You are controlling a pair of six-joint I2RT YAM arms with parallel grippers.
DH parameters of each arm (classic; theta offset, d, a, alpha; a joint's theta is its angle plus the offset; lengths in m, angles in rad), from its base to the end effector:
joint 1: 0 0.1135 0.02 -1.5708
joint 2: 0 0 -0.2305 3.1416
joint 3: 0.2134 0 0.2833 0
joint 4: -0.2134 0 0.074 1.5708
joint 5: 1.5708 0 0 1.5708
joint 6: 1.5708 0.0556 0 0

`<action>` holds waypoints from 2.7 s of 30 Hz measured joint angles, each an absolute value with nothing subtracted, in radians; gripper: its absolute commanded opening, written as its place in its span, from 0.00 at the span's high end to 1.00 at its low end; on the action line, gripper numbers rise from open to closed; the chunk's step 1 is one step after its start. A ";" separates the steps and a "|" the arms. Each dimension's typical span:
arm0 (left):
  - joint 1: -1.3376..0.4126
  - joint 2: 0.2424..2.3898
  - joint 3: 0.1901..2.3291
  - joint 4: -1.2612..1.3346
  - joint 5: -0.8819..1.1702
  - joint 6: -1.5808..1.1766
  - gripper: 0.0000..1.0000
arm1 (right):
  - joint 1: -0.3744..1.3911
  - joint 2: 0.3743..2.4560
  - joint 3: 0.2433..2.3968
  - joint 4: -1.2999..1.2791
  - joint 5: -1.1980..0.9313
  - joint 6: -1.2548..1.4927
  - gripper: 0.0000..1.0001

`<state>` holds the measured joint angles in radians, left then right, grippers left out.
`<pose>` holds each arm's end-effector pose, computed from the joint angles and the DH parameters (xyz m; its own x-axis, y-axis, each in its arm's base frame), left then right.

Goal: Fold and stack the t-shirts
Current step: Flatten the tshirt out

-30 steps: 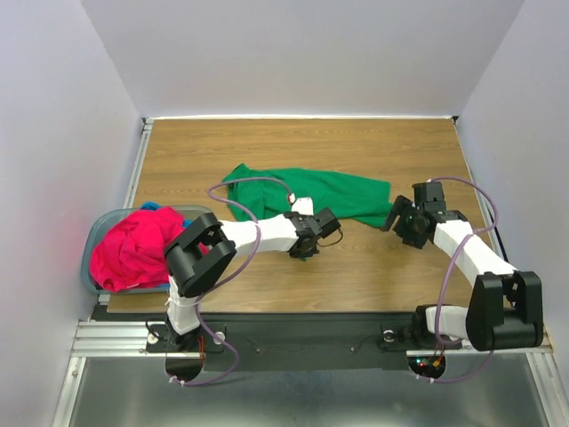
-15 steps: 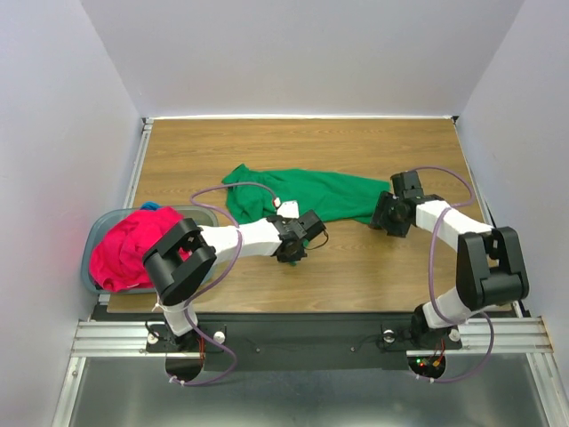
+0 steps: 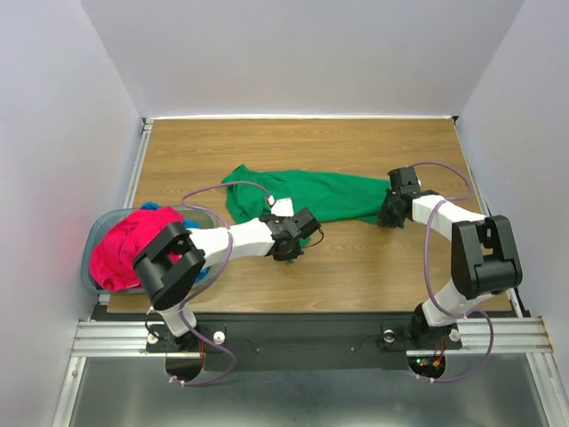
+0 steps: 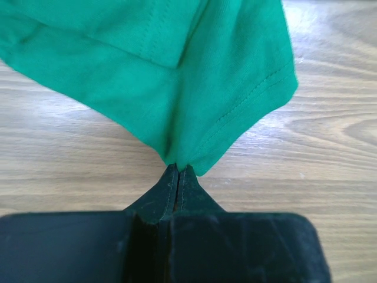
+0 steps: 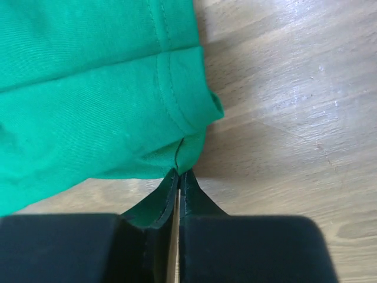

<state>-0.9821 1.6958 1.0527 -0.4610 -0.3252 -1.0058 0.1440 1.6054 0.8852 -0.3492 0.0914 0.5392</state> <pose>0.2165 -0.2923 0.1110 -0.8637 -0.1477 -0.4819 -0.0396 0.9730 -0.2272 0.3351 0.0435 0.0929 -0.7958 0.4013 -0.4536 0.3602 0.9157 0.1781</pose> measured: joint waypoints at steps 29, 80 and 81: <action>-0.921 0.884 1.390 -0.617 -0.846 -0.853 1.00 | 0.146 1.051 1.416 -0.704 0.312 0.532 1.00; -0.521 1.167 0.827 -0.257 -0.254 -0.798 1.00 | 0.182 1.172 0.575 -0.611 -0.015 0.785 0.43; -0.521 1.167 0.826 -0.258 -0.254 -0.798 1.00 | 0.192 1.188 0.575 -0.596 -0.006 0.791 0.46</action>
<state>-0.5213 1.1667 0.8265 -0.2577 -0.2539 -0.7979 0.1917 1.1877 0.5755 -0.5961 -0.0055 0.7914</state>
